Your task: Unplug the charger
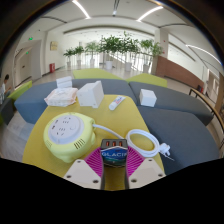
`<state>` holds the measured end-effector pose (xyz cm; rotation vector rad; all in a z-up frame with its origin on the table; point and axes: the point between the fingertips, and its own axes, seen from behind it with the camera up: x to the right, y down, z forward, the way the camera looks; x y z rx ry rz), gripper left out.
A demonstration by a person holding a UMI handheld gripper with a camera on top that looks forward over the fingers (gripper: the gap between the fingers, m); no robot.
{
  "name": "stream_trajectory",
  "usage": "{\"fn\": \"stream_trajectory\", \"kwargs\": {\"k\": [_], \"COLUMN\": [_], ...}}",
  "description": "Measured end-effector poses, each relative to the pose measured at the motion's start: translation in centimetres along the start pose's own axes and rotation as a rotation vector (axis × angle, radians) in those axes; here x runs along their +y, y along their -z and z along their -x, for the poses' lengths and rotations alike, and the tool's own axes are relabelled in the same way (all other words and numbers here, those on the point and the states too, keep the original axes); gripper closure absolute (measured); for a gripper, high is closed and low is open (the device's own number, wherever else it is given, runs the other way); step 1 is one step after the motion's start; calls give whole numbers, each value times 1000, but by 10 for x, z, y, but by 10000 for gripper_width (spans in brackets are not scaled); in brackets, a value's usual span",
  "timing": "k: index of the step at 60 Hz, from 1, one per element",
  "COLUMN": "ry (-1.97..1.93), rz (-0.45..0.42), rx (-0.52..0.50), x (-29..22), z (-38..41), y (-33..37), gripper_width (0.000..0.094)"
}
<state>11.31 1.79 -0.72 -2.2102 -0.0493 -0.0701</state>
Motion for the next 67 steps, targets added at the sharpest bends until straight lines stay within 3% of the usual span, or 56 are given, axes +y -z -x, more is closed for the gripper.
{"fn": "stream_trajectory", "kwargs": {"k": [8, 14, 17, 32, 48, 58, 67], "ry": [43, -3, -19, -14, -23, -18, -1], "rz": [32, 50, 35, -29, -76, -100, -114], "rx": [5, 29, 15, 10, -25, -57, 18], "x": [0, -4, -11, -44, -38, -31, -24], "z": [1, -6, -4, -11, -2, 2, -29], "y": [-2, 9, 20, 104, 189, 209, 204], "gripper_width": [548, 174, 97, 84, 88, 87, 85]}}
